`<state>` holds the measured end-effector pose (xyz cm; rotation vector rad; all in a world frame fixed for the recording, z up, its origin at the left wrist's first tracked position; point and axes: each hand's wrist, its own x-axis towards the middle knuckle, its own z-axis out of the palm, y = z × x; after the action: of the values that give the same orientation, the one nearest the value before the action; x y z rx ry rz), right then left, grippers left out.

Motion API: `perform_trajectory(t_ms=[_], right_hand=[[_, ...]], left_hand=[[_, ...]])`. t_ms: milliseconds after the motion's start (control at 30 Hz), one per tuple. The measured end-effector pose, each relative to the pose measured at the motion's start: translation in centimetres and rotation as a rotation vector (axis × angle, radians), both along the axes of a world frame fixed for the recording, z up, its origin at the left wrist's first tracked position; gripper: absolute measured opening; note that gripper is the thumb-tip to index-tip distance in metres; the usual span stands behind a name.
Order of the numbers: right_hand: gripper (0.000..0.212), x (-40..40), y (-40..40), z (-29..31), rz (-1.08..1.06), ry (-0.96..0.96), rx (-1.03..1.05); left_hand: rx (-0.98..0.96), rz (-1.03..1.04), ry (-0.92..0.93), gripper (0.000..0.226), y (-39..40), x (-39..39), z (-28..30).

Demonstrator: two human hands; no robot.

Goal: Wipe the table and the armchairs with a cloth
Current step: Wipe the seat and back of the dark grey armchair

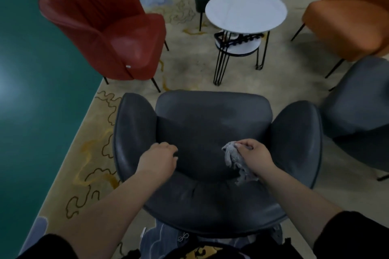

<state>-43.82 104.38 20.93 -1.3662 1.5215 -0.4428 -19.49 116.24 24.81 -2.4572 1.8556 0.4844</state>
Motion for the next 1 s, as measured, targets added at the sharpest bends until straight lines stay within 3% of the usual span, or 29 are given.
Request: perform_trajectory(t_ms=[233,500,833,1000], right_hand=[[0.007,-6.2,-6.1,2.0,0.04,-0.033,-0.032],[0.007,-13.2,-13.0,3.1,0.125,-0.069,-0.075],[0.005,-18.8,-16.6,3.9,0.072,-0.129,-0.079],[0.039,-21.5,-18.6,5.4,0.091,-0.1,-0.08]], left_hand=[[0.058,0.086,-0.025,0.031,-4.6,-7.5,0.3],[-0.003,0.294,0.001,0.029,-7.6,-18.0,-0.4],[0.006,0.255,0.068,0.041,-11.5,-24.9,-1.4],[-0.023,0.179,0.035,0.041,-15.9,-25.3,-1.0]])
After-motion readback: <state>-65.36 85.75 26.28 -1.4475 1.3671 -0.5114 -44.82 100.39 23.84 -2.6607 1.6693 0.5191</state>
